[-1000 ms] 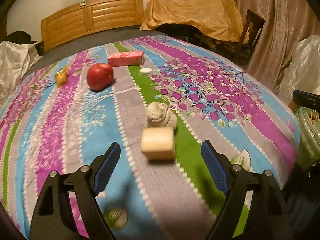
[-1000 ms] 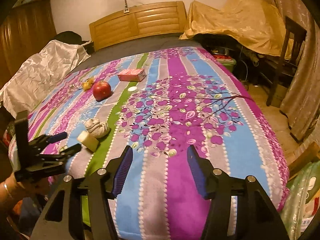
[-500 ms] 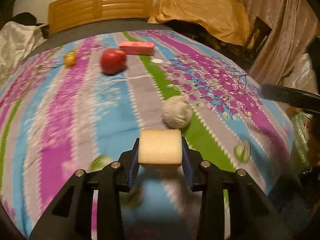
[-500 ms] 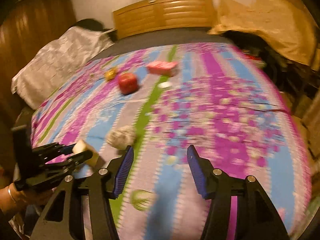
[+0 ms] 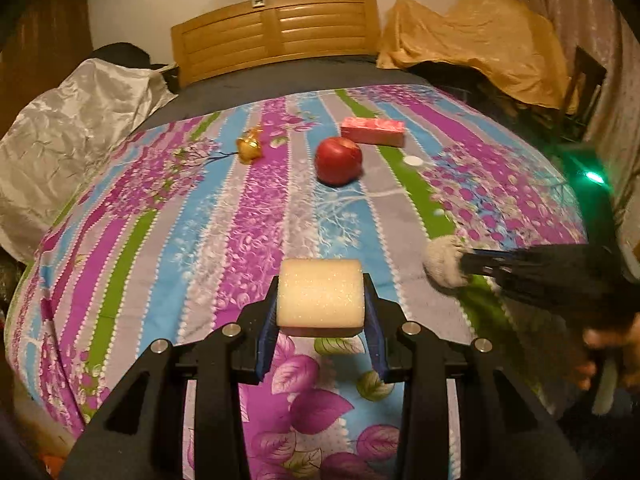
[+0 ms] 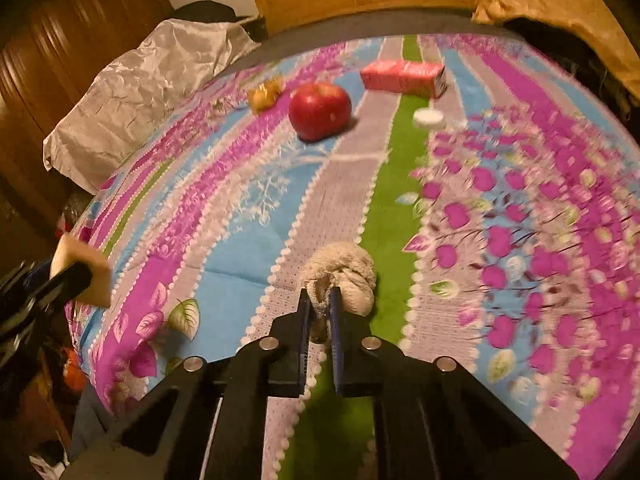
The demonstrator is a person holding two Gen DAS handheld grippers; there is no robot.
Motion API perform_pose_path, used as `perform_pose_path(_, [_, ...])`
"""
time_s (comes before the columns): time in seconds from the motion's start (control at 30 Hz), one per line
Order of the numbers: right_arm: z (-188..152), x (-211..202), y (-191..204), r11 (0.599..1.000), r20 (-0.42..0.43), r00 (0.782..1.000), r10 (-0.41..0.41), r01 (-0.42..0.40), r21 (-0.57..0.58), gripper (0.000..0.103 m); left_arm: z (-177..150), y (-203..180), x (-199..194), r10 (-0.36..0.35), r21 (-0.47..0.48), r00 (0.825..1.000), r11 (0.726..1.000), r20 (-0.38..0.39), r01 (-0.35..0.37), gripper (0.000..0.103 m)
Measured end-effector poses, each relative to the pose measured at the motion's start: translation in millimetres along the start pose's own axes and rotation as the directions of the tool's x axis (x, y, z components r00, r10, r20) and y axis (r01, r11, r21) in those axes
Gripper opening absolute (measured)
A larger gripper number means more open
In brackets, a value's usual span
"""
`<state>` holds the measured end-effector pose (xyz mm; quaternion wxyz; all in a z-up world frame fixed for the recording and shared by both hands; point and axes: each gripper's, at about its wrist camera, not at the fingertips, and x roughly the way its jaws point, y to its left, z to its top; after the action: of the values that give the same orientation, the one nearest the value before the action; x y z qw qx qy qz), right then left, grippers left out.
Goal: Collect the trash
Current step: 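Carry the sponge block and cloth ball over the green bin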
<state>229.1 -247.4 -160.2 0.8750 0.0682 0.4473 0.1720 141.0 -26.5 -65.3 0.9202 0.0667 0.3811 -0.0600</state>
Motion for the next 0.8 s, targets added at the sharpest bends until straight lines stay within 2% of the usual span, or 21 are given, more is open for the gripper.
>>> perform_pose_path(0.3, [-6.9,-84.2,0.0,1.0,0.123,0.992,-0.028,0.028,0.006,0.007,25.9,-20.8,-24.6,0.044,0.027,0.997,0.999,0.07,-0.046,0.036])
perform_pose_path(0.43, [-11.3,-118.5,-0.9,0.999,0.174,0.984,-0.047,0.043,0.026,0.007,30.5,-29.3,-33.4,0.053,0.046,0.996,0.997,0.077,-0.057,0.036])
perform_pose_path(0.8, [-21.3,-207.6,-8.4,0.992,0.303,0.946,-0.115,0.096,0.077,0.007,55.4,-63.3,-64.3,0.032,0.11,0.99,0.993,0.136,-0.047,0.036])
